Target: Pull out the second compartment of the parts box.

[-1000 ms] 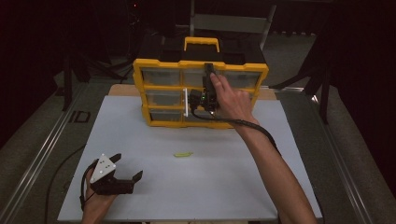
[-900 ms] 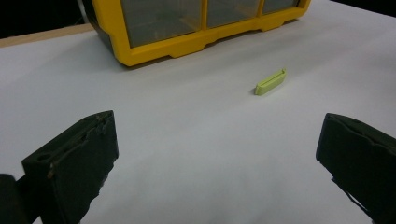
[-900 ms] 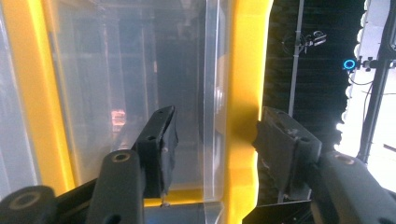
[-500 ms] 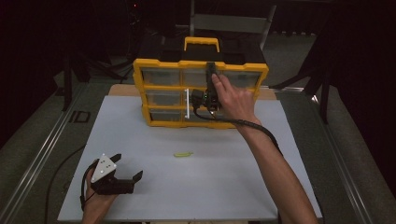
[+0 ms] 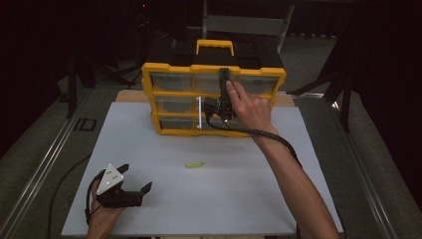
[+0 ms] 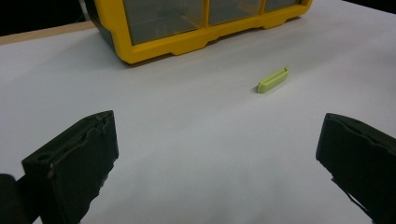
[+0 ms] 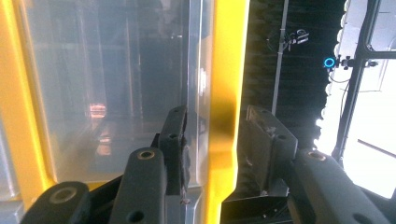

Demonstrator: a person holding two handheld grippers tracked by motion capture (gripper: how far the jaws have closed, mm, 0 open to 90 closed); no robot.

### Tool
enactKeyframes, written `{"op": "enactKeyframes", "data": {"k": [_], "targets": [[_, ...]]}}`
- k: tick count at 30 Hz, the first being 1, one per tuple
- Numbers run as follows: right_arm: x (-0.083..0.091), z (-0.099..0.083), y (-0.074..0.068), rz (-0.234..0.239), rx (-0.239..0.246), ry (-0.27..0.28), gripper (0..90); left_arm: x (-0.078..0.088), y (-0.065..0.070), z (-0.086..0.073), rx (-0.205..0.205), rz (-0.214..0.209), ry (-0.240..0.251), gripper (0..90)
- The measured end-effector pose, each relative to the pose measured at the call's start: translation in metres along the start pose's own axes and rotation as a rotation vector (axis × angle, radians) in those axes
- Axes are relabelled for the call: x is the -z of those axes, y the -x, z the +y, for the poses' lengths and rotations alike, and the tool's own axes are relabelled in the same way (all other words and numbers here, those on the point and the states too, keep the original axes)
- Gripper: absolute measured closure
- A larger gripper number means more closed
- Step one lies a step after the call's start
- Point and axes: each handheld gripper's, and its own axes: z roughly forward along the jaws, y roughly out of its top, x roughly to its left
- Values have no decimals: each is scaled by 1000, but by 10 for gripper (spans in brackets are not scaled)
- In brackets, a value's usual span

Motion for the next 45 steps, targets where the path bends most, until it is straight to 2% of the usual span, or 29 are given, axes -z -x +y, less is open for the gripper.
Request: {"op": "enactKeyframes", "data": {"k": [4, 9, 15, 20, 26, 38, 45], "targets": [[5, -1, 2, 6, 9, 9, 618, 0, 0, 0, -3, 0, -2, 1], [8, 0, 6, 62, -3, 0, 680, -1, 1, 0, -5, -1, -4, 1], [9, 0, 6, 77, 23, 6, 726, -1, 0, 0, -5, 0, -6, 1], [10, 1, 10, 111, 23, -5, 752, -1, 1, 0, -5, -1, -7, 1], [10, 2, 9, 118, 20, -5, 787, -1, 0, 0, -4, -1, -7, 1], [14, 3, 11, 141, -11, -8, 792, -1, 1, 0, -5, 0, -5, 1], [20, 3, 12, 148, -5, -4, 793, -1, 1, 0, -4, 1, 1, 1]]}}
